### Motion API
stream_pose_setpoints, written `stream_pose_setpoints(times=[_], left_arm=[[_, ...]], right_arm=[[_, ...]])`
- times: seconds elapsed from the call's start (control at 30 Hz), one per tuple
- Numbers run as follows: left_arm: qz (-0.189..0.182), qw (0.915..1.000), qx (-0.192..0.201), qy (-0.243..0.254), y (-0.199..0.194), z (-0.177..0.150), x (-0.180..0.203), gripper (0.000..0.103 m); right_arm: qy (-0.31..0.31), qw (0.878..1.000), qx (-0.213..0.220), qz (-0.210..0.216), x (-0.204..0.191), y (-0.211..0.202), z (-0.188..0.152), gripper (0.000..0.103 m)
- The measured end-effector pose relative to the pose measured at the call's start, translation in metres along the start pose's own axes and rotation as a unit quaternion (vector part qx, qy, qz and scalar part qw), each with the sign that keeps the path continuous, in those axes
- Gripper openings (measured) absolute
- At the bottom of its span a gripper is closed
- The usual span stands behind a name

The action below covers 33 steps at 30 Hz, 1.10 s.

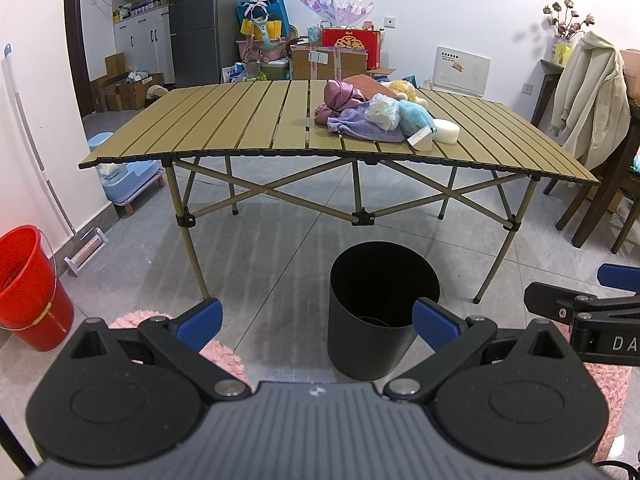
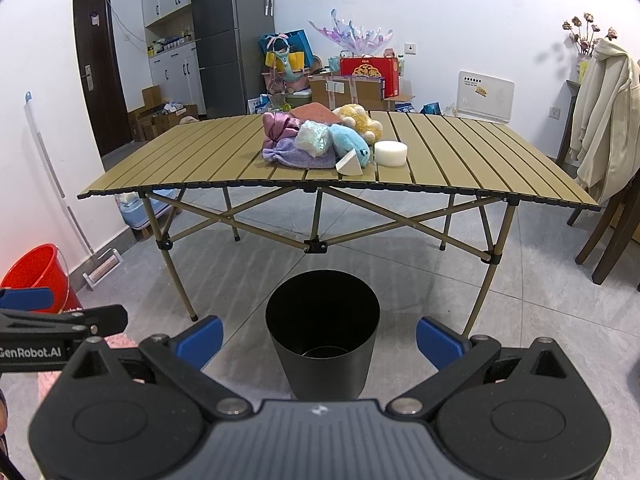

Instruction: Collect trash

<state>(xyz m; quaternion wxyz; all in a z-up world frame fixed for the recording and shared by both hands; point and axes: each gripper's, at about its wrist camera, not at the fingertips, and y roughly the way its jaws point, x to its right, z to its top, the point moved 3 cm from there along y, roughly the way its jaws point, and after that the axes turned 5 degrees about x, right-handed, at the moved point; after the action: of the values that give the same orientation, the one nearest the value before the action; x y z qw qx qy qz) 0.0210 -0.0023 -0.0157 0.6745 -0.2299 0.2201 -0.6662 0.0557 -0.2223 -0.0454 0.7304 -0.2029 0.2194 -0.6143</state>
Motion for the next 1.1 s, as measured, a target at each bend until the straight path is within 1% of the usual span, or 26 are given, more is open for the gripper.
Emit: stream_pose_setpoints(times=[0.3,0.37,0.6,0.77,0.9,1.1], left_arm=[[-0.004,1.0000,0.001,0.000,-0.001,0.002,0.002,0.103],[-0.010,1.0000,0.003,0.000,-0.001,0.002,0.003,0.103],[-0.007,0.9999,0.013,0.006,0.002,0.005,0.004,0.103],[-0.013,0.9995,0.028,0.001,0.006,0.013,0.003,0.103],[-0.008,0.9991,0.042,0.004,0.011,0.022,0.002,0.103],[-0.011,0.9981,0.060,0.008,0.024,0.037,0.003,0.103]], right_arm=[[0.000,1.000,0.001,0.000,-0.001,-0.001,0.000,0.103],[-0.001,1.000,0.002,0.001,-0.002,-0.001,0.000,0.103],[0.002,1.000,0.007,0.006,-0.002,0.002,0.002,0.103],[0.000,1.000,0.019,0.004,0.002,0.005,0.004,0.103],[-0.005,0.999,0.032,0.001,0.004,0.008,0.010,0.103],[-0.007,0.999,0.047,-0.006,0.008,0.017,0.019,0.103]])
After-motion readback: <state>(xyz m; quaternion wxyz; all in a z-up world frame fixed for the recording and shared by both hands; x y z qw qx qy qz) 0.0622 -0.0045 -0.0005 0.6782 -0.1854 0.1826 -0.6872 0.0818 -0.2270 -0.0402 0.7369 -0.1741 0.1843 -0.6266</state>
